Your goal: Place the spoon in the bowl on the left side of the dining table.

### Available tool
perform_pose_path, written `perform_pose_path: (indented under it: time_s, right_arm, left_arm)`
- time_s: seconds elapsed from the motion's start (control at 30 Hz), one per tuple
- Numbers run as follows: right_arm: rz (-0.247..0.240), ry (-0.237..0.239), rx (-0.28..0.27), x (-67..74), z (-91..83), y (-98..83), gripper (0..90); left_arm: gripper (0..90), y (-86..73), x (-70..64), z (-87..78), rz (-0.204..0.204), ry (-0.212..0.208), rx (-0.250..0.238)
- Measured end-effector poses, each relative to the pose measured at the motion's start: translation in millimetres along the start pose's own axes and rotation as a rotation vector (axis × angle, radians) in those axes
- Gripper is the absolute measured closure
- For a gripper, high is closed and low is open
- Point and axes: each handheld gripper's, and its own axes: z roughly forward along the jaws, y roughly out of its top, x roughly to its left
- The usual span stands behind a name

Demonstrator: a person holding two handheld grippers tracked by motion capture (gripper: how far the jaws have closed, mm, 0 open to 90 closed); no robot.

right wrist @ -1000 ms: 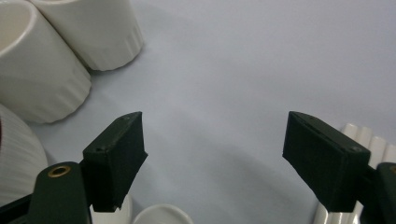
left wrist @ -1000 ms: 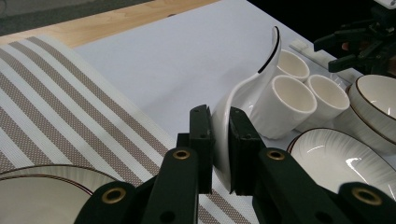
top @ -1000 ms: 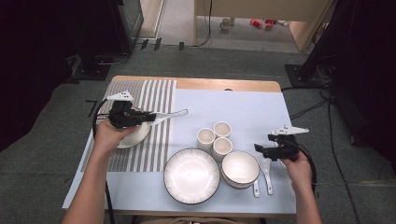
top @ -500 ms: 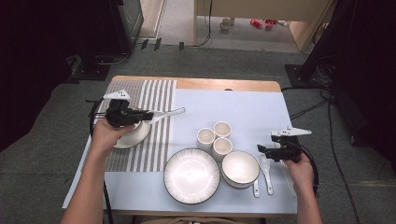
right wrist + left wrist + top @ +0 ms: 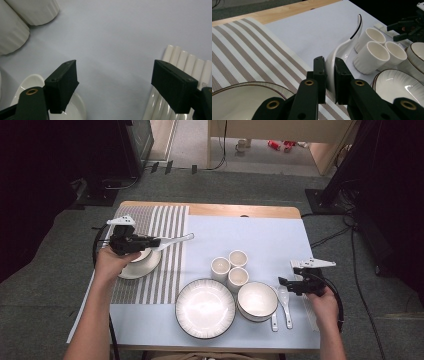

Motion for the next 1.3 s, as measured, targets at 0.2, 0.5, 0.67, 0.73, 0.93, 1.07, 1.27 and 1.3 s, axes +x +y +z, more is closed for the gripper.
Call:
perform_pose_path:
  time_s: [0.2, 0.5, 0.67, 0.73, 0.93, 1.07, 1.27, 1.3]
  right_arm:
    - [0.009, -0.012, -0.003, -3.6, -1.4, -4.2, 20.6]
    - [0.033, -0.026, -0.012, -10.7, -5.0, -10.5, 20.8]
    - [0.034, -0.034, -0.009, -11.8, -6.0, -11.9, 20.7]
    - [0.033, -0.045, -0.005, -13.0, -6.1, -13.3, 20.7]
    - [0.036, -0.054, -0.008, -17.1, -6.7, -16.1, 20.5]
    - [0.049, -0.058, -0.016, -18.9, -7.7, -17.2, 20.4]
    - [0.05, -0.064, -0.02, -20.1, -9.1, -17.6, 20.3]
    - [0.05, -0.067, -0.022, -20.8, -9.5, -17.7, 20.4]
  left_arm:
    - [83.5, -1.2, 5.2, -1.0, -0.015, 0.007, -0.005]
    - [83.4, -3.0, 12.1, 3.0, -0.032, 0.007, 0.007]
    - [83.4, -2.8, 14.6, 1.8, -0.04, -0.002, -0.01]
    - [83.4, -3.5, 16.5, 0.7, -0.044, 0.003, -0.012]
    - [83.4, -5.5, 20.4, -0.4, -0.051, 0.019, -0.013]
    - [83.4, -7.8, 24.1, -0.4, -0.051, 0.03, -0.005]
    - [83.4, -9.7, 27.0, -1.6, -0.05, 0.037, -0.007]
    - [83.4, -10.1, 27.4, -1.7, -0.048, 0.036, -0.007]
